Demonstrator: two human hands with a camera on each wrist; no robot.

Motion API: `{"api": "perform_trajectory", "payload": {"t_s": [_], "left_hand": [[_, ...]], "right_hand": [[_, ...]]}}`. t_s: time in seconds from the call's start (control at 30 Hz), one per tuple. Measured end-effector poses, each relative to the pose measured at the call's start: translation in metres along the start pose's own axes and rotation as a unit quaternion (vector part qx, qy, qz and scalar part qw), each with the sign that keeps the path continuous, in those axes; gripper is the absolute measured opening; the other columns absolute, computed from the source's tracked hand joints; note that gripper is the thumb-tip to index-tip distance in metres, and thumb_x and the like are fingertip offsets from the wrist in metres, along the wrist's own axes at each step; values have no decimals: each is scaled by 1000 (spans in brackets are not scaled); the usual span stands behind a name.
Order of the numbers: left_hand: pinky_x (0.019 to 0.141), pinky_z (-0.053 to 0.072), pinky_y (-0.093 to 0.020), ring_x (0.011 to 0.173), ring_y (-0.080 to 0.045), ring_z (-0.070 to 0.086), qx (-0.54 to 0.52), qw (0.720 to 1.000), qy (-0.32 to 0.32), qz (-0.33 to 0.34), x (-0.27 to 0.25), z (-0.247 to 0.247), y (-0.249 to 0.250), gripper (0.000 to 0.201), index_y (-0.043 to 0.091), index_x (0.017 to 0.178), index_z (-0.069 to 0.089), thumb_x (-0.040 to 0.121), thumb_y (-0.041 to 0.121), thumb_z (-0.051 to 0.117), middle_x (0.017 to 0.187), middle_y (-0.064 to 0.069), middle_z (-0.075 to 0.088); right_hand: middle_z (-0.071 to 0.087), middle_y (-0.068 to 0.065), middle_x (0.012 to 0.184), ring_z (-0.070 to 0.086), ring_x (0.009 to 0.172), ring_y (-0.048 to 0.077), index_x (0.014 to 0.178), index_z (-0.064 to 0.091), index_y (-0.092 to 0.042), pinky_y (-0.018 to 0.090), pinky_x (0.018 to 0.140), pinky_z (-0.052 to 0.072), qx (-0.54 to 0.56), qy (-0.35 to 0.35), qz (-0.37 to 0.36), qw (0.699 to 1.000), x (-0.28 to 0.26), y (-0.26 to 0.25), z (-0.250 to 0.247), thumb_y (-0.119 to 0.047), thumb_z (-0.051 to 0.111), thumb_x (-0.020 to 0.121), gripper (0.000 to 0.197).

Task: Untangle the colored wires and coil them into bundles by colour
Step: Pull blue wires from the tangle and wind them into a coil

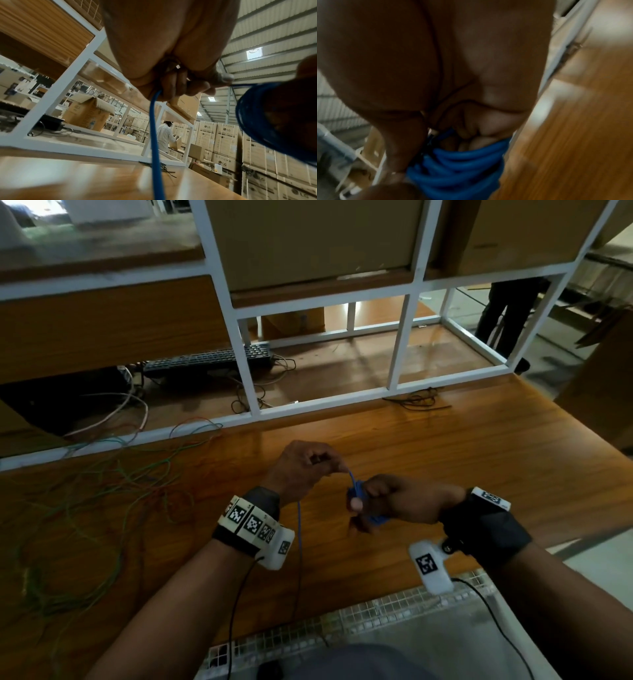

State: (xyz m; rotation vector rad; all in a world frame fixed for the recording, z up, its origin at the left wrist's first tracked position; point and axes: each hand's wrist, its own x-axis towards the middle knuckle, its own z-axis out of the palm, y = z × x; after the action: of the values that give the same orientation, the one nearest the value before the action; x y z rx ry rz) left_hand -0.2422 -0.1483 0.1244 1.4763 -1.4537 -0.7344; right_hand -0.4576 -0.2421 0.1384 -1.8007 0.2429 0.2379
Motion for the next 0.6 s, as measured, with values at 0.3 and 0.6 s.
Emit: {"api": "perform_trajectory", "payload": {"t_s": [0.3,0.6], "left_hand": [[51,52,-19,50,-2,62,-170,978,11,-121,8,39,18,67,32,52,74,101,6,35,55,13,65],[47,28,-28,46,-18,35,-116,983,47,-135,-29,63,-14,24,11,92,77,97,28,60,58,-2,50]], "right_hand": [[72,15,94,64,122,31,107,59,-3,36,108,49,500,-45,-240,831,12,-12,11,-21,48,107,21],[73,11,108,58,127,33,104,63,-5,42,112,46,283,388,-269,835,19,-2,-42,-27,41,110,32]]}}
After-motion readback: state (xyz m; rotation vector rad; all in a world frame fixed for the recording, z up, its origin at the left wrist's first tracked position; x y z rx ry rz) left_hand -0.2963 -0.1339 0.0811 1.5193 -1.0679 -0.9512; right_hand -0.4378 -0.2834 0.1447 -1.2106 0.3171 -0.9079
